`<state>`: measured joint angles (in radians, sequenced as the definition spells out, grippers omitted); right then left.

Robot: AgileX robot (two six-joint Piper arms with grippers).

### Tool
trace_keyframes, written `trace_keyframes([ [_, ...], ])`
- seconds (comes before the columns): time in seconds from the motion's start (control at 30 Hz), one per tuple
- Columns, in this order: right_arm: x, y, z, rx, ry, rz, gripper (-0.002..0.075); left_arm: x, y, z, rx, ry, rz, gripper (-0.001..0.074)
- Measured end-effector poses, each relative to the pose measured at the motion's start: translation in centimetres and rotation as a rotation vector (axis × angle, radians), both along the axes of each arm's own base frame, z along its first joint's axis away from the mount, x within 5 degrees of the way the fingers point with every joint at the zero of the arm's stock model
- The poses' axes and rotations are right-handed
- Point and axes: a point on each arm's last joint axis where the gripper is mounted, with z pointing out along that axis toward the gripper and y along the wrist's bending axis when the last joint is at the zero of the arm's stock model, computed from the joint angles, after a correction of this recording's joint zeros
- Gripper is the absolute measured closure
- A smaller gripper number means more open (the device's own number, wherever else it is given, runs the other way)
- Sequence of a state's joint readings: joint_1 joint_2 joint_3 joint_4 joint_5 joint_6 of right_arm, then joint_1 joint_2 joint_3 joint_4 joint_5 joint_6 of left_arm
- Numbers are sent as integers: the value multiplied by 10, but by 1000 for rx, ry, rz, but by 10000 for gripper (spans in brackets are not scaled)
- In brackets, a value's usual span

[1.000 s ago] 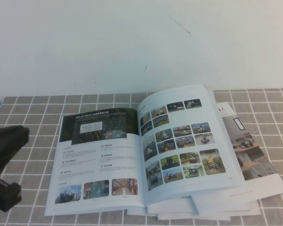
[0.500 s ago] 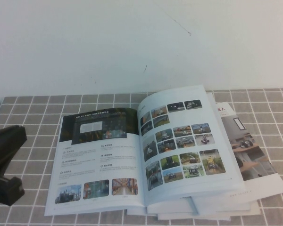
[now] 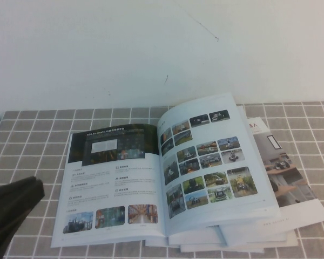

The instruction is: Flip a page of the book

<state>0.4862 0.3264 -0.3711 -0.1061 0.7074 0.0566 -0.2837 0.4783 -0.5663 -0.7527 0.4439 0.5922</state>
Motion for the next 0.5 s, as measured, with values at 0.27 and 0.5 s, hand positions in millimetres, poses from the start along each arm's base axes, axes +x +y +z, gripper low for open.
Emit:
trace_keyframes([
  [0.27,0,0,0,1,2,0,728,-31,22,-22,148,-253,153,737],
  [0.5,0,0,0,0,3,0,728,-29,44,-83,195,-339,460,737],
])
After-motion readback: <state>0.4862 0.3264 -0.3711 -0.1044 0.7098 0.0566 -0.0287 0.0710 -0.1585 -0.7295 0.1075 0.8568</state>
